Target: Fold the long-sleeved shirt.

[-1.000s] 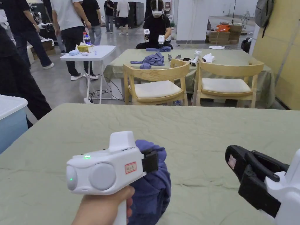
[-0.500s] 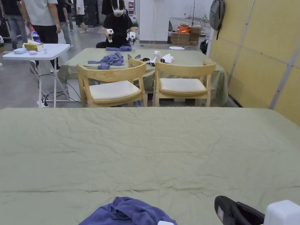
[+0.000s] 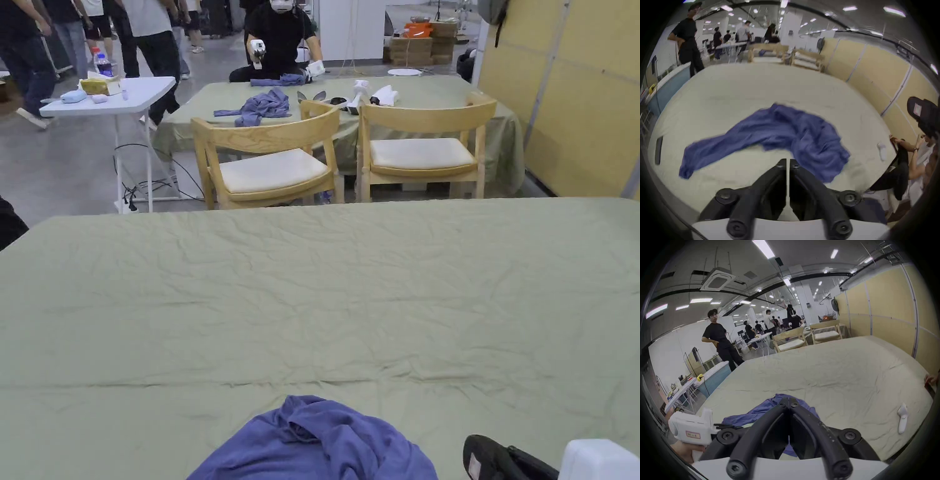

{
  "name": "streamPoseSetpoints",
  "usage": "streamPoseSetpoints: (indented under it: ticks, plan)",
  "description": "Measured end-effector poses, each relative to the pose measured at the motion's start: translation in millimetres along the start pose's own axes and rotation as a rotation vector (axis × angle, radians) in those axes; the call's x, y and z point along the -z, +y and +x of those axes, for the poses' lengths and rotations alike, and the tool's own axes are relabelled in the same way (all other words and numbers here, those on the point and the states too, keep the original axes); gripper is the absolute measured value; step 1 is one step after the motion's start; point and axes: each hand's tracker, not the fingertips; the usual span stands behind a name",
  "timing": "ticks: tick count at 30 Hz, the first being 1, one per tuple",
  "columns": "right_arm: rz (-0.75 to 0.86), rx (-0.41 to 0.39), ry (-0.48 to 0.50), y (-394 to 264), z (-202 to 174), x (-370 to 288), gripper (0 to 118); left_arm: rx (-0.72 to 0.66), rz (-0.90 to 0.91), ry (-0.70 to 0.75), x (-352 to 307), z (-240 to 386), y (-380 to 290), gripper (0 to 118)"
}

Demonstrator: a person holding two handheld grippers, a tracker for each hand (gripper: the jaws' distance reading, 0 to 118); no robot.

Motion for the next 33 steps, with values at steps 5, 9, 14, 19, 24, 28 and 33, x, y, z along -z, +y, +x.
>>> streamPoseSetpoints:
  ticks: [5, 9, 14, 19, 24, 28, 33]
  plan:
    - [-0.016, -0.007, 0.005, -2.7, -5.1, 8.5, 2, -0.047, 0.038, -0.031, 27.5, -34.7, 39.1, 92]
    - [-0.04, -0.008, -0.006, -3.6, -1.9, 13.5, 2, 0.087, 0.171, 0.132, 88.5, -41.7, 97.9, 114]
    - [-0.096, -0.029, -0.061, -8.0, 8.6, 21.8, 2, 0.172, -0.013, 0.25, 197.3, -62.4, 132.3, 102]
    - [-0.215, -0.052, -0.078, -13.0, 24.6, 39.3, 2, 0.37, -0.097, 0.119, 213.1, -49.2, 111.6, 75]
    - [-0.401, -0.122, -0.069, -18.5, 43.8, 86.5, 96, 0.15, -0.029, -0.057, 173.7, -54.7, 119.4, 0]
    - [-0.479, -0.284, -0.106, -35.9, 46.5, 135.7, 109, 0.095, 0.006, -0.077, 147.3, -60.4, 122.5, 0]
    - [-0.738, -0.489, -0.132, -76.3, 42.1, 183.7, 89, 0.099, 0.032, -0.087, 129.6, -57.6, 121.0, 0]
